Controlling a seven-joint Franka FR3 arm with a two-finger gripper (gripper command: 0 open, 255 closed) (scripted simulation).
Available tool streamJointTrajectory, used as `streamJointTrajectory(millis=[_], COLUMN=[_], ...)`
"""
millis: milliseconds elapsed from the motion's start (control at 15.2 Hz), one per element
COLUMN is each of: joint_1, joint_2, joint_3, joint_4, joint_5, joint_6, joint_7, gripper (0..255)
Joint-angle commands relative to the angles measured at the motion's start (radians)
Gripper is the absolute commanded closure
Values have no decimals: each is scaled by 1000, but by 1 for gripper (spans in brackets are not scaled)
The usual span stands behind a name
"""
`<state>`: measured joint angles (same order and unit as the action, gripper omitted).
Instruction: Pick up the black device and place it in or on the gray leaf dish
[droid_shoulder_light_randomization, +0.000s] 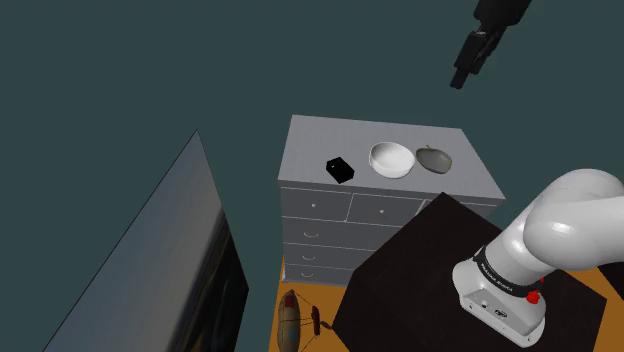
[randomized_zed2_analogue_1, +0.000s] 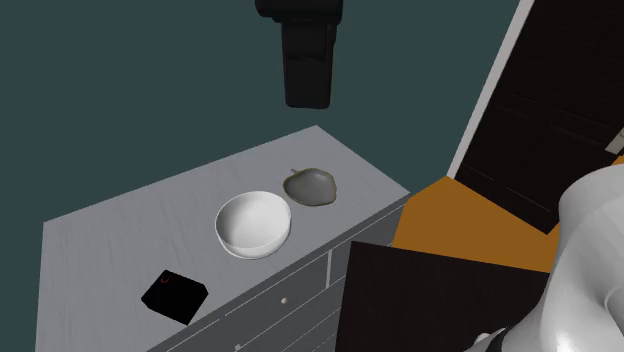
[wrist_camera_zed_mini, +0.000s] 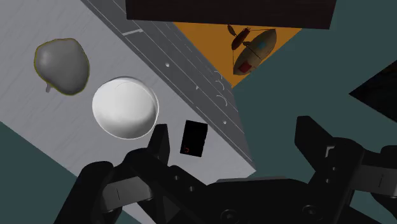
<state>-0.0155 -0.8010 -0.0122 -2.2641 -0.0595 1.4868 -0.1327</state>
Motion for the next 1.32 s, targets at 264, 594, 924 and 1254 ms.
streamJointTrajectory(millis=[264, 594, 924, 1254], joint_1=[-27, -57, -82, -103], joint_2=[70, 187, 332, 499], joint_3=[22, 46, 65, 76], joint_4=[-67, -124, -149, -144], joint_5=[41, 89, 133, 175], joint_6=[122, 279, 437, 590], joint_7=[115, 250, 374, 486], gripper=[0, 0, 0, 0])
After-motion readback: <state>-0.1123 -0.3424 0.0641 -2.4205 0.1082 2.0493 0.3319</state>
